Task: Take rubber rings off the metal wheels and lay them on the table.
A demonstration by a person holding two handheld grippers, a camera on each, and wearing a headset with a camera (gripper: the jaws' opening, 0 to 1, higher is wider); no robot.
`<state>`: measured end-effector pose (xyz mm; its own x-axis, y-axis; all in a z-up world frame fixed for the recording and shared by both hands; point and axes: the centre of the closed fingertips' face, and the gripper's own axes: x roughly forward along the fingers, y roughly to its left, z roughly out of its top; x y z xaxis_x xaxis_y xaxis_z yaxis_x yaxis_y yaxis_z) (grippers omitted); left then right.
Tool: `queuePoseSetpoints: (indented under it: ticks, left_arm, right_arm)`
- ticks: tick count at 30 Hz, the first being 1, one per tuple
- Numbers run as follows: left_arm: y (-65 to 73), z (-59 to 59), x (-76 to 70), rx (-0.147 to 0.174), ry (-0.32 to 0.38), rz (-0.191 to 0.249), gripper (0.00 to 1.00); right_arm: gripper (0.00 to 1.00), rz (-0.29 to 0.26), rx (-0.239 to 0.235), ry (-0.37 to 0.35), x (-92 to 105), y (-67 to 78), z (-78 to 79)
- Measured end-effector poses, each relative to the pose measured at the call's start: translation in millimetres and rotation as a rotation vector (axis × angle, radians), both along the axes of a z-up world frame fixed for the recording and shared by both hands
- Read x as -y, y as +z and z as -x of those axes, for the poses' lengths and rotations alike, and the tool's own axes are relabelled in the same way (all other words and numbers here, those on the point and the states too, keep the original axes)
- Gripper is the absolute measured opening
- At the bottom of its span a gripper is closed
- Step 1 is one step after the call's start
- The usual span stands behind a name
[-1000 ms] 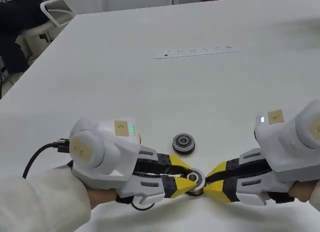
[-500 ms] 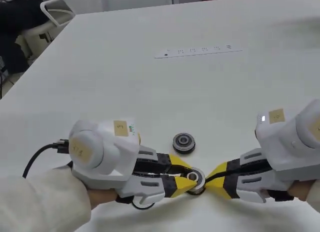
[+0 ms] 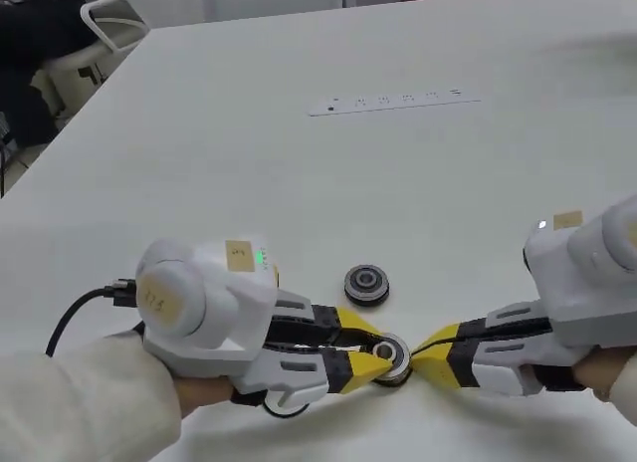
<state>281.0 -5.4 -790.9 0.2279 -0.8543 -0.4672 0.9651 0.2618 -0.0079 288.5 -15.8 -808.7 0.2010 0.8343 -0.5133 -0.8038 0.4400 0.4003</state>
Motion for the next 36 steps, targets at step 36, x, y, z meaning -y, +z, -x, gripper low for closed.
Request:
queuePoseSetpoints:
  ticks: [36]
  left_arm:
    - [0.0,-0.3,0.1,0.001,0.000,-0.001,0.13]
  right_arm:
    - [0.00,-0.121,-0.153,-0.102,-5.2,14.4,2.0]
